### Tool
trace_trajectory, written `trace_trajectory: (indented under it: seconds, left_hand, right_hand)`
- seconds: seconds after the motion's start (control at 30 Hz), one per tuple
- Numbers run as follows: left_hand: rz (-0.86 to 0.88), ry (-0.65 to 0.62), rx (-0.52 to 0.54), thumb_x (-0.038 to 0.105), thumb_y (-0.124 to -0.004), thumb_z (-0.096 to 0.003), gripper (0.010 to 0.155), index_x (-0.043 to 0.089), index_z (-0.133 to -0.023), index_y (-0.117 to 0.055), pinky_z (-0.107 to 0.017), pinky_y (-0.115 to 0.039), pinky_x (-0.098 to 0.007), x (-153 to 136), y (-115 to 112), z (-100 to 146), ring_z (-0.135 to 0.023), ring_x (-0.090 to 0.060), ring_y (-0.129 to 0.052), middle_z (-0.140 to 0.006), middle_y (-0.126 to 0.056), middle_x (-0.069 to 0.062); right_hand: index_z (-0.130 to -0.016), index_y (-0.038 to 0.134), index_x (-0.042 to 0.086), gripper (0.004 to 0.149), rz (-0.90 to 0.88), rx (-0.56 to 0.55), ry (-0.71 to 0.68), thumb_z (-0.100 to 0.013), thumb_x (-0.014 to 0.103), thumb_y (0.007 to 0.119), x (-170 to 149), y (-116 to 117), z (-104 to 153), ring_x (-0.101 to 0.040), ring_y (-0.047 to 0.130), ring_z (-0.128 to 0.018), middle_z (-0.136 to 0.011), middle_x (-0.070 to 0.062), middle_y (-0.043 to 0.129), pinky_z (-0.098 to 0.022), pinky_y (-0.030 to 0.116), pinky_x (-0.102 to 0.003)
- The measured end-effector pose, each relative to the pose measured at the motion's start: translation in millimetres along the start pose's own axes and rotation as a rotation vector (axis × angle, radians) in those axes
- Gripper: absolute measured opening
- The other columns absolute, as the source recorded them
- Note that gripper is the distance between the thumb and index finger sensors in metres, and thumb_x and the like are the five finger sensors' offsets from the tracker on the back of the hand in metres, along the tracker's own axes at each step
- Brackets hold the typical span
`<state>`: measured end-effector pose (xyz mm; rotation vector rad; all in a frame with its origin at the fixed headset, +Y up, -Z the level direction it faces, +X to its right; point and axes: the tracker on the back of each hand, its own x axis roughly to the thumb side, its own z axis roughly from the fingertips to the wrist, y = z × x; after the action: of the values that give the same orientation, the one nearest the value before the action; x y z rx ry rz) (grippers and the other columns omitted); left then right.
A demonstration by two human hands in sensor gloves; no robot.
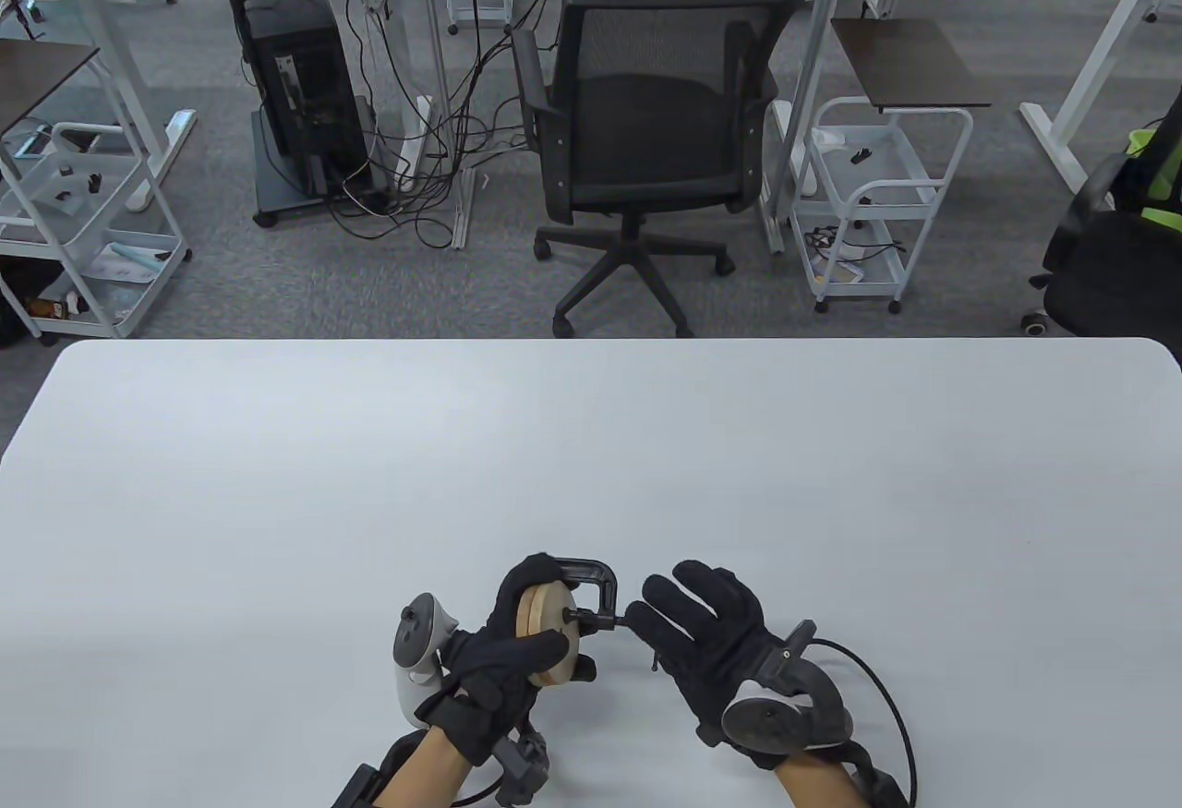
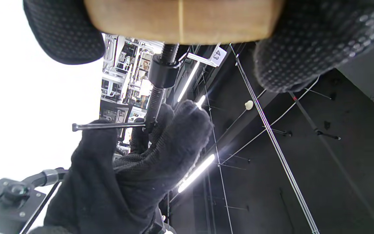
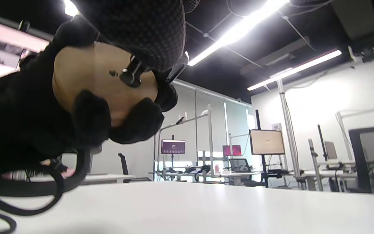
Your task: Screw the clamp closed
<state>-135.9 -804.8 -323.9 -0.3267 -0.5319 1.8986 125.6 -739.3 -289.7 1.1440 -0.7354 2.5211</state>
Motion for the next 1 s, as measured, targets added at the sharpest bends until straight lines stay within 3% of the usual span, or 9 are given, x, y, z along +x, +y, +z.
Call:
trace_trajectory:
  seconds: [0.07,0.13,0.2,0.3,0.43,0.63,0.8,0.9,1.0]
  left_hand:
    - [0.017,-0.008,-0.012,0.058,-0.096,-0.0473,0.097,0.034,-0.114,-0.03,-0.057,-0.082,-0.061,0.9,-4.4,-0.1,-0.1,-0.058,-0.052,-0.124,-0.027,-0.002]
    - [-0.002,-0.007,-0.016,0.058,-0.096,-0.0474,0.097,0.034,-0.114,-0.03,-0.057,-0.082,-0.061,1.4,-6.3,-0.3,-0.1,-0.058,-0.052,-0.124,-0.027,-0.002]
    - [-0.014,-0.004,-0.02,0.058,-0.096,-0.0473,0.097,0.034,-0.114,-0.03,-0.057,-0.082,-0.061,0.6,-6.6,-0.4,-0.1,-0.058,-0.052,-0.124,-0.027,-0.003]
    - [-0.015,0.007,-0.02,0.058,-0.096,-0.0473,0.097,0.034,-0.114,-0.03,-0.057,-0.082,-0.061,-1.8,-7.6,-0.7,-0.1,-0.058,-0.052,-0.124,-0.027,-0.003]
    - [-0.044,0.01,-0.026,0.057,-0.097,-0.0471,0.097,0.034,-0.114,-0.031,-0.056,-0.082,-0.061,-1.9,-9.0,-0.8,-0.1,-0.059,-0.052,-0.124,-0.028,-0.003]
    - [-0.068,0.007,-0.042,0.057,-0.097,-0.047,0.097,0.034,-0.114,-0.031,-0.056,-0.082,-0.061,-1.4,-10.9,-1.3,-0.1,-0.058,-0.052,-0.124,-0.028,-0.003]
    - [-0.092,0.006,-0.048,0.057,-0.097,-0.0465,0.097,0.034,-0.114,-0.031,-0.056,-0.082,-0.061,-1.9,-9.0,-1.5,-0.1,-0.059,-0.053,-0.124,-0.028,-0.002]
    - [-0.091,0.009,-0.051,0.057,-0.097,-0.0467,0.097,0.034,-0.114,-0.031,-0.056,-0.082,-0.061,-2.4,-9.1,-1.3,-0.1,-0.058,-0.053,-0.124,-0.028,-0.002]
    - [-0.101,0.008,-0.048,0.057,-0.097,-0.0465,0.097,0.034,-0.114,-0.032,-0.056,-0.082,-0.061,-2.4,-8.9,-1.4,-0.1,-0.059,-0.053,-0.124,-0.028,-0.002]
  right_hand:
    - [-0.105,0.044,0.039,0.082,0.019,-0.009,-0.005,-0.039,0.024,0.09,2.8,0.1,-0.1,-0.044,0.047,-0.098,-0.114,0.011,0.037,-0.065,0.047,-0.069]
    - [-0.105,0.047,0.037,0.068,-0.01,-0.033,-0.002,-0.046,0.038,0.082,1.7,-1.5,0.3,-0.042,0.052,-0.097,-0.113,0.009,0.045,-0.064,0.05,-0.069]
    - [-0.103,0.056,0.033,0.062,-0.072,-0.053,0.017,-0.047,0.042,0.08,-0.2,-3.3,0.9,-0.042,0.055,-0.096,-0.111,0.006,0.056,-0.063,0.051,-0.069]
    - [-0.1,0.067,0.027,0.056,-0.162,-0.093,0.075,-0.049,0.046,0.076,-4.5,-4.2,2.2,-0.043,0.073,-0.089,-0.097,-0.002,0.081,-0.058,0.061,-0.071]
    - [-0.094,0.078,0.019,0.054,-0.411,-0.121,0.202,-0.047,0.045,0.078,-13.3,-0.3,3.6,-0.038,0.091,-0.075,-0.081,-0.007,0.096,-0.054,0.066,-0.07]
    - [-0.092,0.079,0.009,0.055,-0.773,-0.143,0.403,-0.047,0.042,0.08,-26.3,11.3,7.2,-0.034,0.1,-0.06,-0.066,-0.006,0.104,-0.051,0.071,-0.066]
    - [-0.096,0.068,0.002,0.062,-1.069,-0.1,0.579,-0.048,0.039,0.081,-31.8,24.8,10.4,-0.034,0.103,-0.053,-0.058,-0.008,0.107,-0.048,0.075,-0.062]
    - [-0.096,0.066,-0.001,0.064,-1.163,-0.09,0.623,-0.048,0.038,0.081,-33.2,29.0,11.6,-0.034,0.104,-0.05,-0.056,-0.009,0.107,-0.047,0.076,-0.06]
    - [-0.096,0.066,-0.001,0.064,-1.136,-0.089,0.618,-0.048,0.038,0.081,-34.8,30.2,12.4,-0.034,0.104,-0.051,-0.056,-0.008,0.107,-0.047,0.076,-0.06]
